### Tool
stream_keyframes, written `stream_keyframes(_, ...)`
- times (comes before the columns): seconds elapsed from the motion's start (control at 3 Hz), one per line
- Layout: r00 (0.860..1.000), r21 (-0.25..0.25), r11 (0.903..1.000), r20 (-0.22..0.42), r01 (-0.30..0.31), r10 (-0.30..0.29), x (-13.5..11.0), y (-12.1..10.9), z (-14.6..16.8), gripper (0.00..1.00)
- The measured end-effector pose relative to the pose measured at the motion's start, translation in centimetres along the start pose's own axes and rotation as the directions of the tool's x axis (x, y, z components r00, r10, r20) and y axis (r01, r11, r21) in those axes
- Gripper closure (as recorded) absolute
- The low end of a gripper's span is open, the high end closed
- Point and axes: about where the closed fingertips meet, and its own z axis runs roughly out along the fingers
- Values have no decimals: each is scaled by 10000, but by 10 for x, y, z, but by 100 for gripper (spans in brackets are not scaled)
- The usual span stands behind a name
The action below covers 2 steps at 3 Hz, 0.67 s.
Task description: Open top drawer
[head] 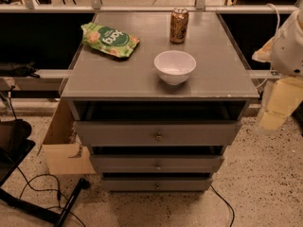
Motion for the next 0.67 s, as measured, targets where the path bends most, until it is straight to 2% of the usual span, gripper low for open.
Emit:
stream_keyframes(0.33, 9996, -350, 9994, 275, -24, 34, -2, 24, 37, 0)
stream_keyframes(0.67, 9977, -1025, 9940, 519, -391, 446, 8, 52, 111, 0)
